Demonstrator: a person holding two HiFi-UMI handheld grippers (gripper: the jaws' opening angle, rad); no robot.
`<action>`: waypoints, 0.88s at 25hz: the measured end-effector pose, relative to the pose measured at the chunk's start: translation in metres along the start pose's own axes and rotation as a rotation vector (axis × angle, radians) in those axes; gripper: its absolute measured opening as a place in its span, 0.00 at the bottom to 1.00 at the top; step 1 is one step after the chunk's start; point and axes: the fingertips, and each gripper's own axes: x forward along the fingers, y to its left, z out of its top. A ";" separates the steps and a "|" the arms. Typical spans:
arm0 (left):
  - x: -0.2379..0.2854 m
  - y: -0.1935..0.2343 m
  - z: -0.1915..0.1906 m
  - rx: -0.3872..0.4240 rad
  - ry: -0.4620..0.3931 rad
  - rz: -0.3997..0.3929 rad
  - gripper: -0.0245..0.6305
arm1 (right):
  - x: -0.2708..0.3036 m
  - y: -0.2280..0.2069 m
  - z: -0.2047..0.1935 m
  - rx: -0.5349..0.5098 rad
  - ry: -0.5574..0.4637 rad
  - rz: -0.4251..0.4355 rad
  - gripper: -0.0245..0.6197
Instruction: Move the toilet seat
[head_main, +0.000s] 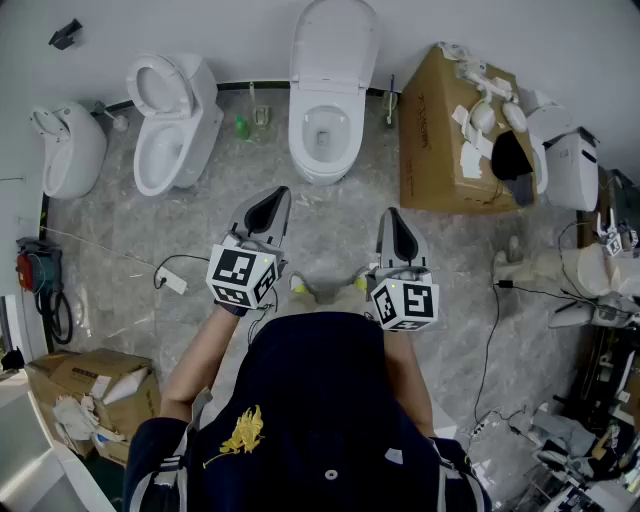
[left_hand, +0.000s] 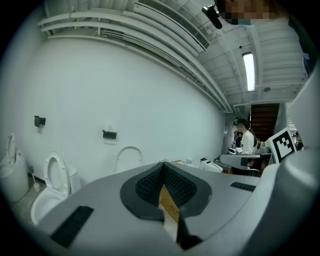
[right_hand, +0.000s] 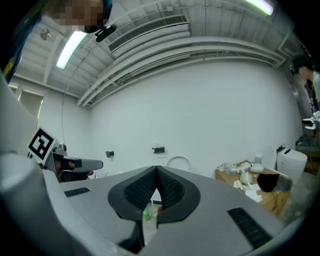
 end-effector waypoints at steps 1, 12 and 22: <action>-0.003 -0.003 0.000 -0.001 0.004 -0.002 0.06 | -0.003 0.005 0.001 -0.017 0.001 0.004 0.07; -0.030 -0.003 -0.009 0.015 0.062 0.029 0.06 | -0.007 0.037 0.015 -0.085 -0.032 0.109 0.08; -0.019 0.011 -0.030 0.029 0.138 0.078 0.06 | 0.028 0.052 -0.012 -0.083 0.030 0.199 0.08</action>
